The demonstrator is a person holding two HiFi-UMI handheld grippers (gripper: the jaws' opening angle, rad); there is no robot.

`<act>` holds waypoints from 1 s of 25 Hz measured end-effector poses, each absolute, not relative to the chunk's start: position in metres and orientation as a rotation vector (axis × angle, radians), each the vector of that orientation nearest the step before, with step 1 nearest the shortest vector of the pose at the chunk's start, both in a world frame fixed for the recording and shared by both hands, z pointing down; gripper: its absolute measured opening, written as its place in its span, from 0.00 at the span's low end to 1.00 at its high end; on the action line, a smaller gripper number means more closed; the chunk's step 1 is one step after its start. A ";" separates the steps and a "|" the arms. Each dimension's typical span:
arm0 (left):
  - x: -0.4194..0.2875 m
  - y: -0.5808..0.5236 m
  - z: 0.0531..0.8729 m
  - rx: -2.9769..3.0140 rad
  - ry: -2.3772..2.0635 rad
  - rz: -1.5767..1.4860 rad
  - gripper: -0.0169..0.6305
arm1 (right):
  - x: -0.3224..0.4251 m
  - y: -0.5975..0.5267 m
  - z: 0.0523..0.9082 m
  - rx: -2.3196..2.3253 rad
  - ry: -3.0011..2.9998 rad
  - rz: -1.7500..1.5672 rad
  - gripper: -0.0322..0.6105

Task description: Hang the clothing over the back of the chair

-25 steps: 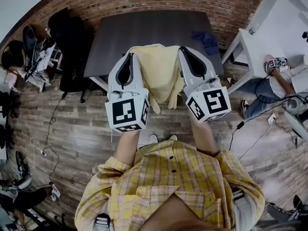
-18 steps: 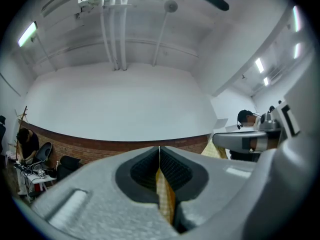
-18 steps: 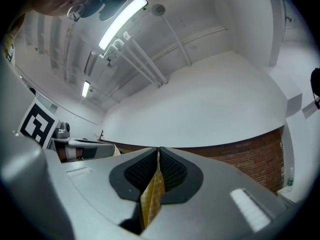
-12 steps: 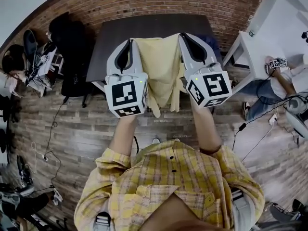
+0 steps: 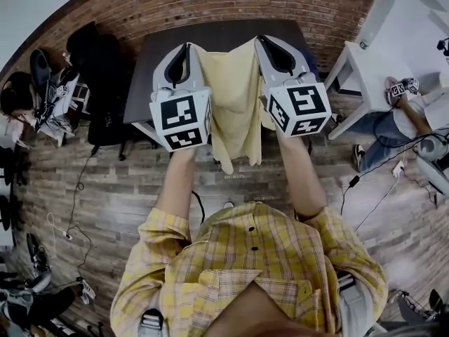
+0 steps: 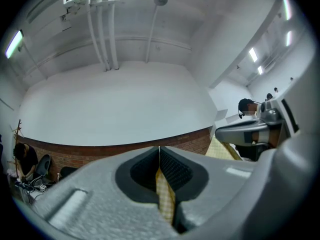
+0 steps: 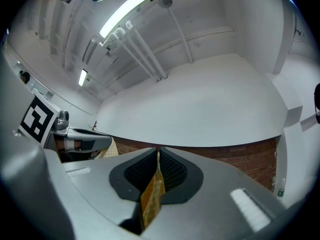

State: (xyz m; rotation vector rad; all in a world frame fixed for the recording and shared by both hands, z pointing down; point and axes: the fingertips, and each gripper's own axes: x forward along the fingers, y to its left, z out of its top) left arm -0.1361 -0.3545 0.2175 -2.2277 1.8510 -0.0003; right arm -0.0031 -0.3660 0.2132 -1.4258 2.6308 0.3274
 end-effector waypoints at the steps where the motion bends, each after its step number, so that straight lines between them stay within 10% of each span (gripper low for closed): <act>1: -0.137 -0.358 0.217 -2.229 1.849 -0.008 0.04 | -0.003 -0.369 0.213 -1.432 2.631 0.329 0.08; 25: -0.140 -0.461 0.262 -2.352 1.867 -0.165 0.04 | -0.021 -0.466 0.253 -1.537 2.710 0.136 0.08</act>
